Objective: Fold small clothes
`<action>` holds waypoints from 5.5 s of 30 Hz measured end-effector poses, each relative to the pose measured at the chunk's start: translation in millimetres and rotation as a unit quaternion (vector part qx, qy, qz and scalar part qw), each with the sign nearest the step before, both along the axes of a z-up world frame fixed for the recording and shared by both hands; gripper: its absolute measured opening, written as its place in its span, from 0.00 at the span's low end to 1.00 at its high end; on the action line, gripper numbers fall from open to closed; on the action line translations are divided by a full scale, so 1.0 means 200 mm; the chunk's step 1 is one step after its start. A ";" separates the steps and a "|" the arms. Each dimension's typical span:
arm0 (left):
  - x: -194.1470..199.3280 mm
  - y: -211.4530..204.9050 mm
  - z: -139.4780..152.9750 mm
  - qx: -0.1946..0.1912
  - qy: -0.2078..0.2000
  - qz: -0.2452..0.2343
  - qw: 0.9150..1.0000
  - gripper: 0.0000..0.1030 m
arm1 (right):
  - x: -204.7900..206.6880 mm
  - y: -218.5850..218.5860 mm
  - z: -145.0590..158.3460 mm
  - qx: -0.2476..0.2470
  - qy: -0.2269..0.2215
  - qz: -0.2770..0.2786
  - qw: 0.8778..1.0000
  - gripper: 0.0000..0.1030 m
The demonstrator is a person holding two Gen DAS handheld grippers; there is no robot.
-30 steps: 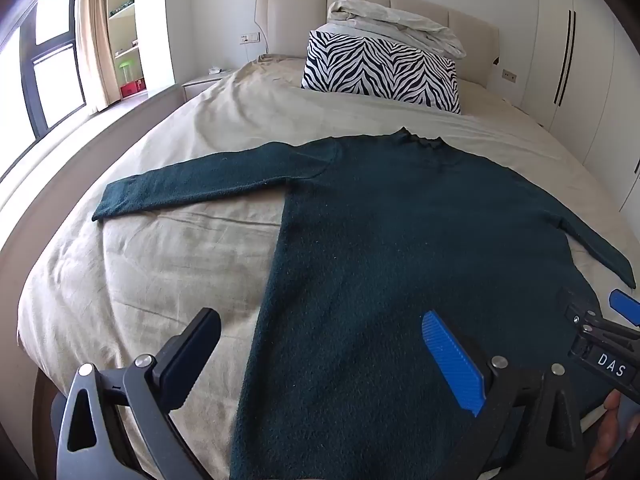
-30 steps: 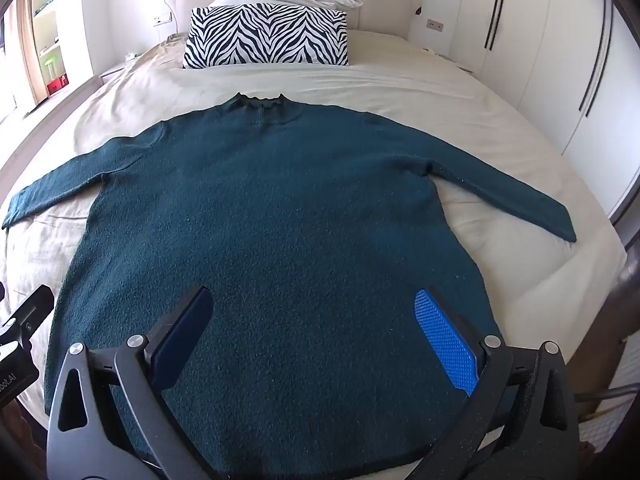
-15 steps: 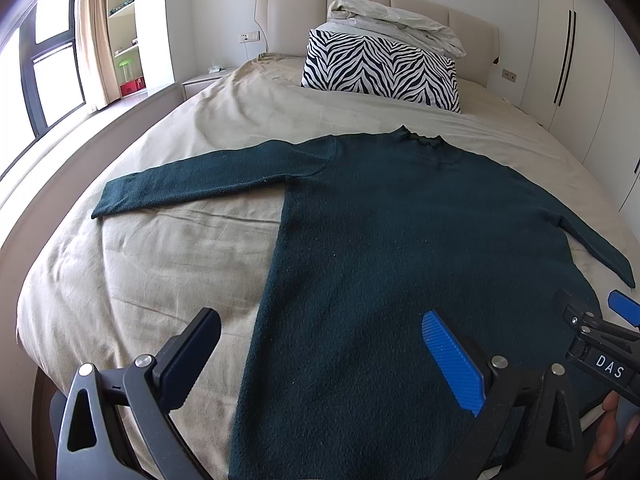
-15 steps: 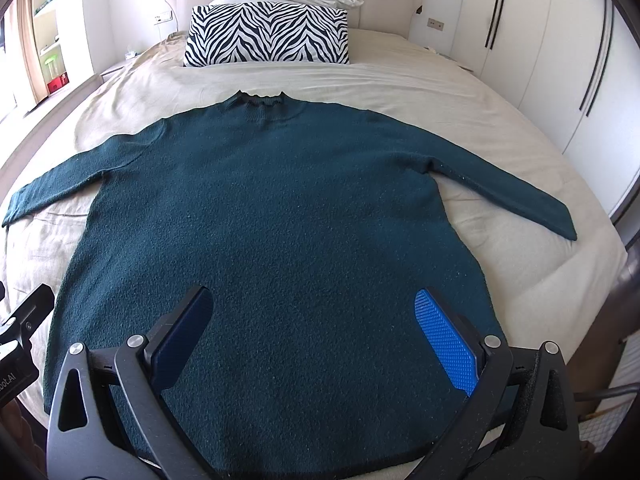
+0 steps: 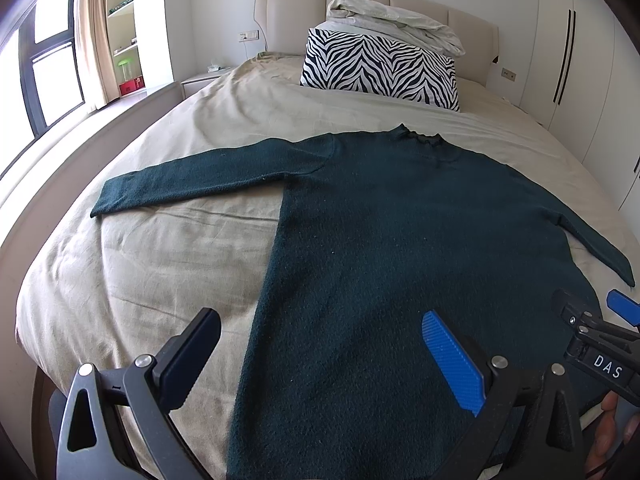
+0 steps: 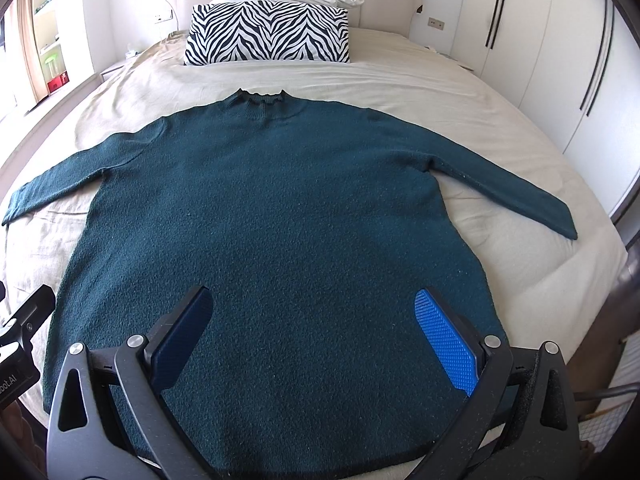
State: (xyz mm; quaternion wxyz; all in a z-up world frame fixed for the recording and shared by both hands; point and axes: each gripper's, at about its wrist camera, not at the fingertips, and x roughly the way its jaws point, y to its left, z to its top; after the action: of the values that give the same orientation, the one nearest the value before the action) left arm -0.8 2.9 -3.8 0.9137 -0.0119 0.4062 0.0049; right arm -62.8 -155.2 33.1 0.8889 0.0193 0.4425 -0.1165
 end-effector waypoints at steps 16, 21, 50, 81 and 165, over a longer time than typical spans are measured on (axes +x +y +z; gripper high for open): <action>0.00 0.00 0.00 -0.001 0.001 0.000 1.000 1.00 | 0.00 0.00 0.00 0.000 0.000 0.000 1.000 1.00; 0.00 0.00 0.00 -0.001 0.001 0.000 1.000 1.00 | 0.00 0.00 -0.01 0.000 0.001 0.000 1.000 1.00; -0.03 -0.05 -0.04 -0.007 0.006 -0.002 1.000 1.00 | 0.02 0.01 -0.02 -0.004 0.008 0.005 1.000 1.00; 0.23 -0.12 -0.15 -0.050 0.019 -0.066 0.996 1.00 | -0.21 -1.91 -0.35 0.381 -0.164 -0.287 0.863 1.00; 1.43 -0.11 -0.39 -0.296 0.035 -0.061 0.953 0.10 | 0.98 -1.48 -0.79 0.583 -0.130 -0.140 0.790 0.70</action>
State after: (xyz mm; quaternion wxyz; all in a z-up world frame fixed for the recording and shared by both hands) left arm 286.0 -18.8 -82.2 0.8529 -0.2566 0.4213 -0.1708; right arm 133.0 -451.1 -124.6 0.7323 0.6103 0.2988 0.0444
